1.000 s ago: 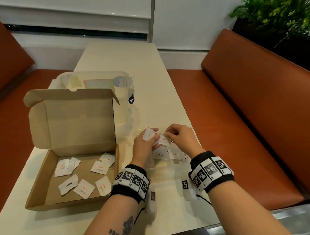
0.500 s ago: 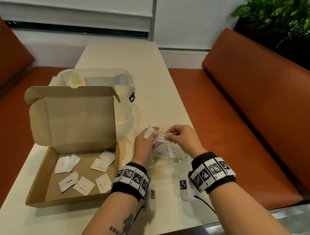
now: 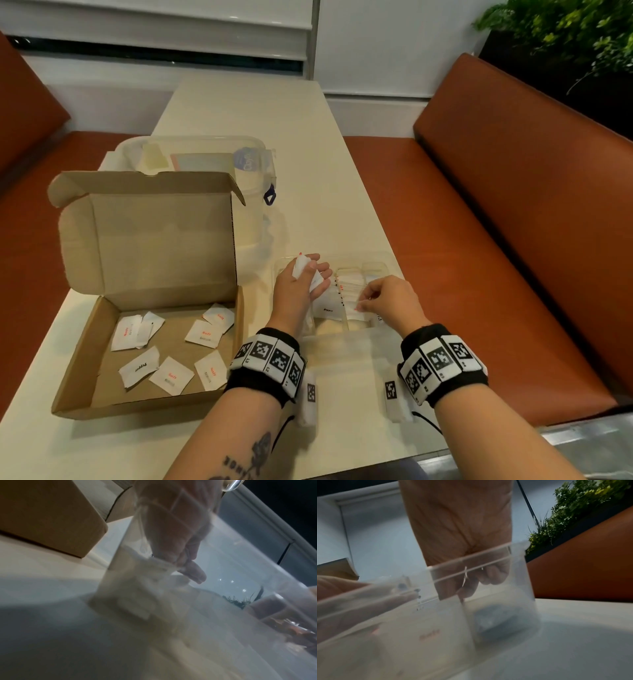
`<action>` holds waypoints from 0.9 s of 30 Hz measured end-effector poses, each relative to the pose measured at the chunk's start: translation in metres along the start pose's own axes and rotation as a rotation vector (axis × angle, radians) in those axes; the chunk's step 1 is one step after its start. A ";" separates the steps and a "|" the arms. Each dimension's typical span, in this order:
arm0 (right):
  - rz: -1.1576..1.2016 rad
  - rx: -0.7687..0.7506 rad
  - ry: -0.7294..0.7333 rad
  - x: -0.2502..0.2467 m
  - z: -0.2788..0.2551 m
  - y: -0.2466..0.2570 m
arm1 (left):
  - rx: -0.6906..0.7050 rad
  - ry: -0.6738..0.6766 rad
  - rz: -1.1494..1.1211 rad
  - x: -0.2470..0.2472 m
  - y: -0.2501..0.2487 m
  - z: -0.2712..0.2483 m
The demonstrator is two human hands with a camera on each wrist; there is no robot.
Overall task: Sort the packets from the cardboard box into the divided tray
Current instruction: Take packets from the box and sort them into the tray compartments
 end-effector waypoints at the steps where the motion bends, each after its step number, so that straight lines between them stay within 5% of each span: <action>1: -0.018 -0.002 -0.009 0.000 0.000 0.001 | 0.001 0.000 0.002 0.000 0.000 0.000; 27: -0.094 -0.055 -0.014 0.012 -0.001 0.008 | -0.079 -0.011 -0.038 0.002 0.008 -0.002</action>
Point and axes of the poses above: each hand's wrist, its own z-axis towards the middle knuckle, its own x-axis out of the palm, y = z × x, the point moved 10 cm from there along z, towards the middle knuckle, and after that the axes turned 13 degrees about y, right-handed, at the moved point
